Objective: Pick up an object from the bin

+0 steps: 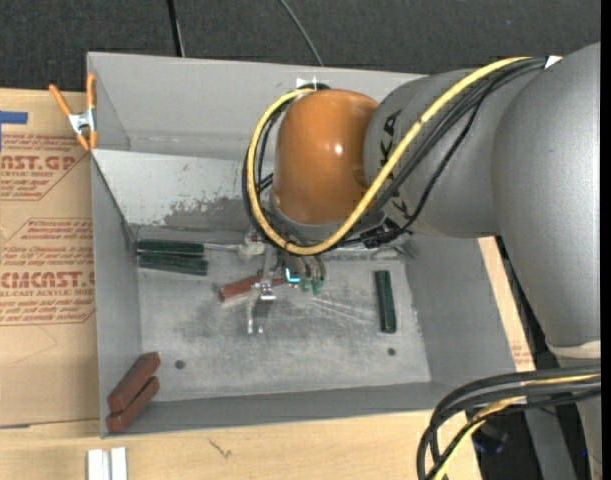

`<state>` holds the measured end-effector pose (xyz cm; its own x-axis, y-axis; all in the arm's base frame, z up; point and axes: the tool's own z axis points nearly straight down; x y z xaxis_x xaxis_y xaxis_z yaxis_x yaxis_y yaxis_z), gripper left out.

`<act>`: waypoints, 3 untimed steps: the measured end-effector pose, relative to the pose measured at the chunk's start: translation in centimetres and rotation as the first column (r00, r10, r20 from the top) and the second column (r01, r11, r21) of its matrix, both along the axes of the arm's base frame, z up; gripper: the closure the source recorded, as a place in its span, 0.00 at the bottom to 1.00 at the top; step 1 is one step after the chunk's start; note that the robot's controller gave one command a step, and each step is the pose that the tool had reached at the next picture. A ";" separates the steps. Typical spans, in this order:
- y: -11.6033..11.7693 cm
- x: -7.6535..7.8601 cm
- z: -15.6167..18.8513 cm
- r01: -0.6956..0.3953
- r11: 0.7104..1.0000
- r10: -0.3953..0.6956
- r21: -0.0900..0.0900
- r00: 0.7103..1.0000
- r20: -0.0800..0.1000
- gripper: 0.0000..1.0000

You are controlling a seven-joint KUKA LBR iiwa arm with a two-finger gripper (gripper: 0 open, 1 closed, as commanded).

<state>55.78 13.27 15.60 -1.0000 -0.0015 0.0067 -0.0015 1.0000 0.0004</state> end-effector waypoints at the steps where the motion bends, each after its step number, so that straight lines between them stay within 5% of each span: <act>1: -0.1 0.2 0.4 0.001 1.000 -0.001 0.001 1.000 0.008 0.00; 2: -3.3 1.3 -7.4 0.111 0.994 -0.111 0.013 0.993 0.046 1.00; 3: -3.3 1.2 -7.4 0.111 0.994 -0.111 0.013 0.993 0.045 1.00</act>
Offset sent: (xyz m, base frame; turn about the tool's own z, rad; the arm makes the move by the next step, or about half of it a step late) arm 0.0010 -0.0363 -0.0860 0.1103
